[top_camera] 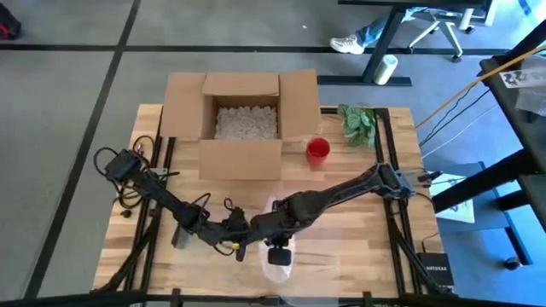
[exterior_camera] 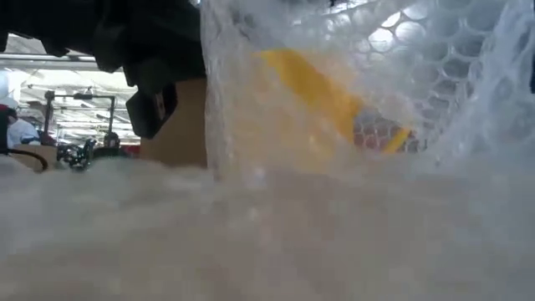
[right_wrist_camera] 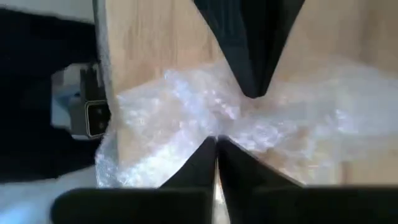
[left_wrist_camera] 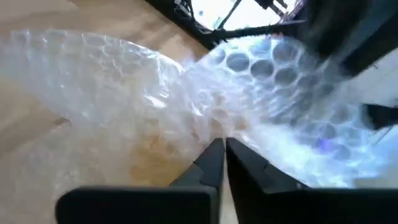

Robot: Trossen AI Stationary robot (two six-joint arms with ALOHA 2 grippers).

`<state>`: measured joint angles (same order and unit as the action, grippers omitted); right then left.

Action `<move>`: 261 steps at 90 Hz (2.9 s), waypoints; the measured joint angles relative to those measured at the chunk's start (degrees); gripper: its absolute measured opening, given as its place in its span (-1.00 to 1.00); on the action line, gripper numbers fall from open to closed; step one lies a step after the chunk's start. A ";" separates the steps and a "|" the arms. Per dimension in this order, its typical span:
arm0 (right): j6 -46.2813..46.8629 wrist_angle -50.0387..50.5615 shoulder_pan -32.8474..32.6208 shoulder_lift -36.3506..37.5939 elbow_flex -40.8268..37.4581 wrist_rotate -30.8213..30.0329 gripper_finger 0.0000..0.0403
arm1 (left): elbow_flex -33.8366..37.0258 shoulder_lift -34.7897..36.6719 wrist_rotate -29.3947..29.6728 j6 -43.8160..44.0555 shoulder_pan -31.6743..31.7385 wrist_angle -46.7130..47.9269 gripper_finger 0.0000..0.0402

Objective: Wrap mug
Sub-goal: Wrap the yellow mug with bubble wrap, then put the wrapped yellow mug into the cardboard box

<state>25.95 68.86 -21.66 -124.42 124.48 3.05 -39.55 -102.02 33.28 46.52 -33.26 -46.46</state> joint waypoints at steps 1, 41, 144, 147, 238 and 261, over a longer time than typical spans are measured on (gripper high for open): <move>-0.30 0.03 -0.05 0.04 0.27 -0.65 -1.00 | 0.00 0.00 0.00 0.00 0.00 -0.03 -1.00; -1.90 -6.91 0.41 -0.44 -8.52 -4.07 -1.00 | 0.07 -0.07 -0.04 -0.58 -0.28 -1.33 -1.00; 0.84 -6.31 1.76 -5.16 -9.40 8.48 -1.00 | 0.17 3.13 0.16 1.33 -3.05 6.68 -1.00; 0.86 -4.40 1.76 -5.16 -8.35 8.48 -1.00 | 0.17 3.10 0.12 1.33 -2.76 6.90 -1.00; -1.95 11.67 1.85 -4.72 5.25 -7.18 -0.60 | 2.29 10.71 1.93 -14.20 -11.70 3.08 -1.00; -1.59 9.57 2.30 -5.00 4.30 -8.02 -0.31 | 9.89 17.67 10.64 -12.77 -17.27 1.86 -1.00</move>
<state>24.36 78.43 -19.36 -129.43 128.78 -4.97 -29.66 -84.35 43.92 33.75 -50.52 -44.59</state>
